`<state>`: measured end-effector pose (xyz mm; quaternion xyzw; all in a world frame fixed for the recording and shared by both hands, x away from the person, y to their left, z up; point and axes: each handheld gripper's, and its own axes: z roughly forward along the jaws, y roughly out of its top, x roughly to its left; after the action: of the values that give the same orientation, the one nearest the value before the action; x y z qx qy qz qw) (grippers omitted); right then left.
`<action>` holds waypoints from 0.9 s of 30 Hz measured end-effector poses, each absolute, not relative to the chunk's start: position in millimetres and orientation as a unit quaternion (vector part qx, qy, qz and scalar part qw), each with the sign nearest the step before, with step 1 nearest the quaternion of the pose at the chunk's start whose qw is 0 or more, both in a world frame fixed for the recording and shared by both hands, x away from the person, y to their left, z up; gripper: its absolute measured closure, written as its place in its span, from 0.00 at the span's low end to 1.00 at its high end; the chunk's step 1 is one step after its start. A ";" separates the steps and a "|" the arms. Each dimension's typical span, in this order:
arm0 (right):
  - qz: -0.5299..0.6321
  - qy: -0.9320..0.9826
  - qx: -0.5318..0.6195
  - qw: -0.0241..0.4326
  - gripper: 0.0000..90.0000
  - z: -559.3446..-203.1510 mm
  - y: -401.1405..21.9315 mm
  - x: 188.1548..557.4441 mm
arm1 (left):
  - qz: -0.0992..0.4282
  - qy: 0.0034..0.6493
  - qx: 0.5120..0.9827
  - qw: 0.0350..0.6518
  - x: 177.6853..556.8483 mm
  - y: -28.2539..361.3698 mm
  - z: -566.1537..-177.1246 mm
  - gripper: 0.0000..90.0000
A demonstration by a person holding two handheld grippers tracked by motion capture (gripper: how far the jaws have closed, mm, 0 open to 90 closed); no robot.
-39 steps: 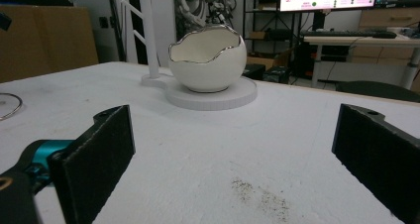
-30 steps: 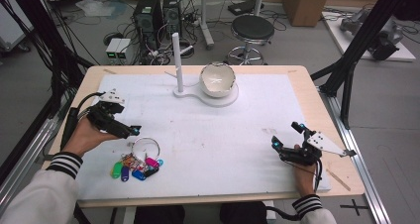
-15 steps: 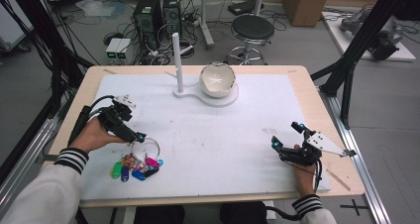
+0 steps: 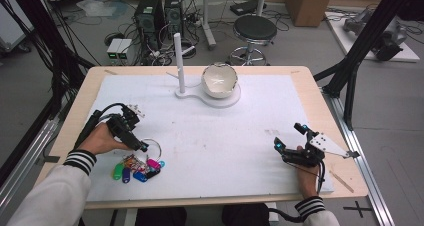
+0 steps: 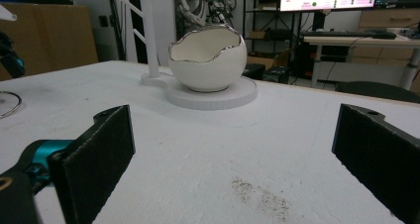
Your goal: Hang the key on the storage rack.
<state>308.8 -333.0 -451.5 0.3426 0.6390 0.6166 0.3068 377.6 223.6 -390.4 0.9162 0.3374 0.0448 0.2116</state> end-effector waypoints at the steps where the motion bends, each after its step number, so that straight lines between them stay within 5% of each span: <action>1: 0.617 0.639 0.343 0.307 0.03 -451.5 -333.0 308.9 | 0.046 0.335 0.918 0.206 378.2 223.8 -391.2 0.04; 15: 0.615 0.641 0.344 0.305 0.03 -451.4 -332.8 308.2 | 0.036 0.332 0.925 0.178 380.2 224.1 -400.7 0.21; 17: 0.614 0.641 0.344 0.306 0.03 -451.5 -332.9 308.2 | 0.030 0.333 0.925 0.182 379.2 224.2 -400.8 0.32; 27: 0.614 0.641 0.344 0.306 0.03 -451.5 -332.9 308.3 | 0.020 0.340 0.923 0.181 378.2 223.5 -400.4 0.58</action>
<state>308.3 -332.9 -451.5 0.3439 0.6411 0.6140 0.3060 378.2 223.5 -400.4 0.9228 0.3398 0.0195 0.1806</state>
